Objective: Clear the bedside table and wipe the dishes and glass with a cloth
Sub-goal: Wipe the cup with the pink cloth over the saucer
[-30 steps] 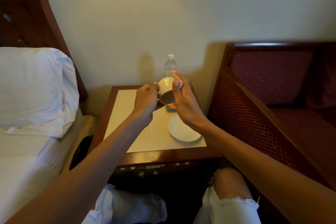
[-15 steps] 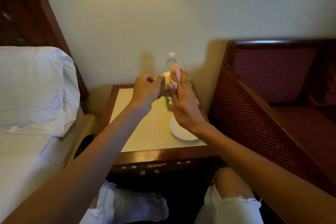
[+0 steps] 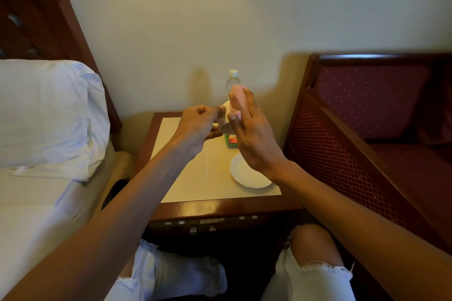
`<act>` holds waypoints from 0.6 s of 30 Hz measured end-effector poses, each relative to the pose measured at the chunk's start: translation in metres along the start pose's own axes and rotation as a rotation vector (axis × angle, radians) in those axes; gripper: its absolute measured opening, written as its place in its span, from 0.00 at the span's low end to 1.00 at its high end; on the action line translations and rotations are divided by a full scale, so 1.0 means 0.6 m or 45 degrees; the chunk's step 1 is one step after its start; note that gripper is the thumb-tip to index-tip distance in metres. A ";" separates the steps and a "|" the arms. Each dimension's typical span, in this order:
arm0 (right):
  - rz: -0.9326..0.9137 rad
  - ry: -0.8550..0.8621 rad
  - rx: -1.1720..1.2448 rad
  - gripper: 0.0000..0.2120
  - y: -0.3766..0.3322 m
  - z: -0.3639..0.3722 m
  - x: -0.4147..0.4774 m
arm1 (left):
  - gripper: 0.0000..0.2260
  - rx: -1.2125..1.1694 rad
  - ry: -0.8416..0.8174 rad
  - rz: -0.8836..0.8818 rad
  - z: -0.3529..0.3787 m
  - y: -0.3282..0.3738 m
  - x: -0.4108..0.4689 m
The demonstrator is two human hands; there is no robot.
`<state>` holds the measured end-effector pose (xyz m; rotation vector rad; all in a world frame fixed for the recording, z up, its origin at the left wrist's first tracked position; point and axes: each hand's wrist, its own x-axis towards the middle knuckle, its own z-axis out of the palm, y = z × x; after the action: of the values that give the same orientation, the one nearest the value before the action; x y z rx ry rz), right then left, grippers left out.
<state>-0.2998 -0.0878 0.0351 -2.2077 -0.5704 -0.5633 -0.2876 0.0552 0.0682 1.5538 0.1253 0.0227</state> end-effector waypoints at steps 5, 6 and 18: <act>-0.205 -0.080 -0.129 0.24 0.012 -0.005 -0.004 | 0.10 -0.090 0.009 0.048 -0.003 -0.005 0.002; -0.142 -0.018 0.033 0.23 0.015 -0.007 0.005 | 0.12 -0.083 -0.015 0.058 -0.001 -0.008 0.000; 0.709 0.179 1.142 0.21 0.002 0.009 0.023 | 0.13 -0.103 0.110 0.398 0.003 -0.024 0.016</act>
<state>-0.2869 -0.0812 0.0389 -1.3557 -0.0682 -0.1093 -0.2791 0.0540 0.0533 1.4793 -0.0511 0.3374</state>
